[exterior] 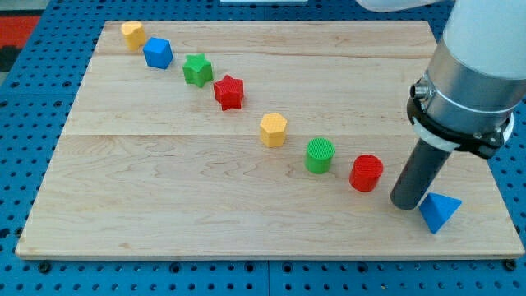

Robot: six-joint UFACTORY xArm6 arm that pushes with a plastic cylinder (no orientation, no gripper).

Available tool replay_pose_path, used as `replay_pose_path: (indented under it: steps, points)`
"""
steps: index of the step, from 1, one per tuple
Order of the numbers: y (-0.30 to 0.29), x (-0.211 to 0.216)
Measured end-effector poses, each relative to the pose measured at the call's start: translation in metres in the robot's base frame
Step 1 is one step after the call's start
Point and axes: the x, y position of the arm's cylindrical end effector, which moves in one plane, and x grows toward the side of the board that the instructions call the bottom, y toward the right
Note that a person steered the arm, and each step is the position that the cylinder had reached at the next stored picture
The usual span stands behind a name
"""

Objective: Slightly push the red circle towards the blue triangle

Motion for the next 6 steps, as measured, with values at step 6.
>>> replay_pose_path:
  steps: [6]
  points:
    - [-0.076, -0.064]
